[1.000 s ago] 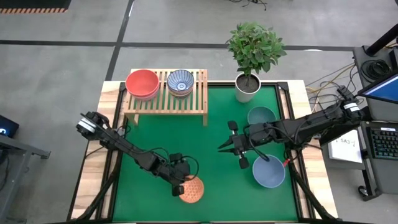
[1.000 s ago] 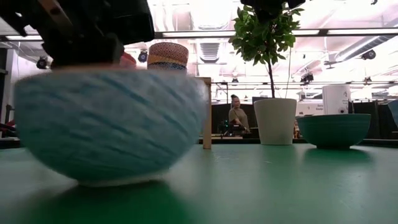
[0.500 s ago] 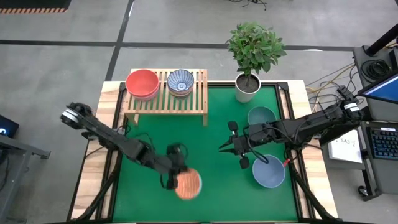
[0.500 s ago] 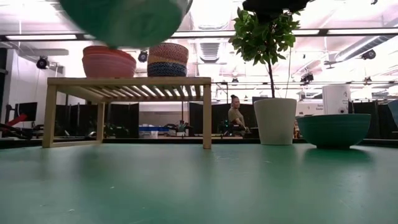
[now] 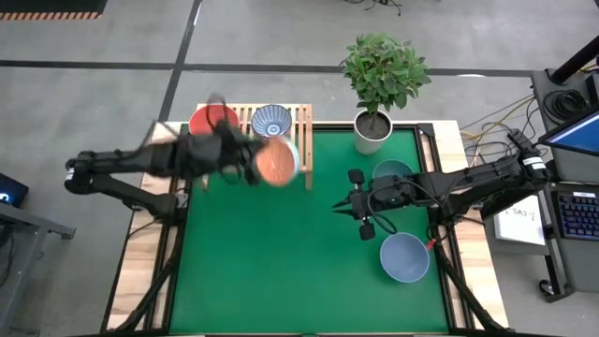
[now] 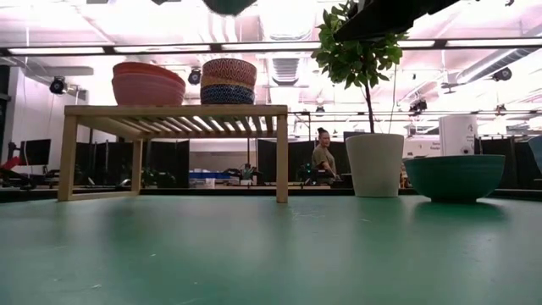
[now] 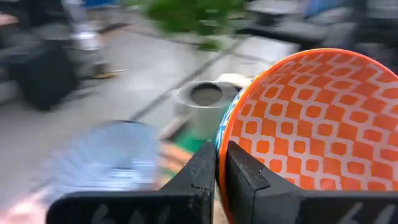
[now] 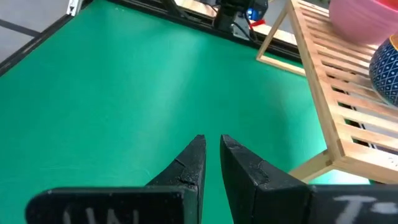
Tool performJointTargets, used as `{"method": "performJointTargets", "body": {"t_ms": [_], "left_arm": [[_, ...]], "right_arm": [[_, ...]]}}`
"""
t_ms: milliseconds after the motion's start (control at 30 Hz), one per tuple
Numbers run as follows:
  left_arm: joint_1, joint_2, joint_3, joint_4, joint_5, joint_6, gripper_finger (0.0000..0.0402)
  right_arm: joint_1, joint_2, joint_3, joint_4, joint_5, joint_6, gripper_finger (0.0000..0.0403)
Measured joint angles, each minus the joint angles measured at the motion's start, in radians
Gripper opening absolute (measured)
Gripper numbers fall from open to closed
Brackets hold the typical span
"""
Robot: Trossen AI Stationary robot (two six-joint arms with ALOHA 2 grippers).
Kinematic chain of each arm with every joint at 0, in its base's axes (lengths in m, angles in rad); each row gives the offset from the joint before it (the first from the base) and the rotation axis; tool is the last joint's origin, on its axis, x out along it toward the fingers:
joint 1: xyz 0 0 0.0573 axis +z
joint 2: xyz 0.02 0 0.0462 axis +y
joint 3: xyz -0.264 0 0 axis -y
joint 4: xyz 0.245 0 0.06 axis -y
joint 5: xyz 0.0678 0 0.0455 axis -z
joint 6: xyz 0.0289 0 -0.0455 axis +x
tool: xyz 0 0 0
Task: Place and stack bowls onto a shelf
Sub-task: Stack the orange patterned bowl on top of the blue patterned bowl on the shelf
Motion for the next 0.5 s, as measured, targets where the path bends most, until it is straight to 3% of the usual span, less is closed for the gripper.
{"method": "performJointTargets", "body": {"t_ms": [200, 500], "left_arm": [[0.246, 0.066, 0.155, -0.137, -0.006, 0.035, 0.0002], [0.419, 0.165, 0.250, -0.205, 0.145, 0.086, 0.0002]], "right_arm": [[-0.002, 0.000, 0.000, -0.042, 0.017, -0.004, 0.0038], [-0.002, 0.000, 0.000, -0.097, 0.100, 0.038, 0.0038]]}}
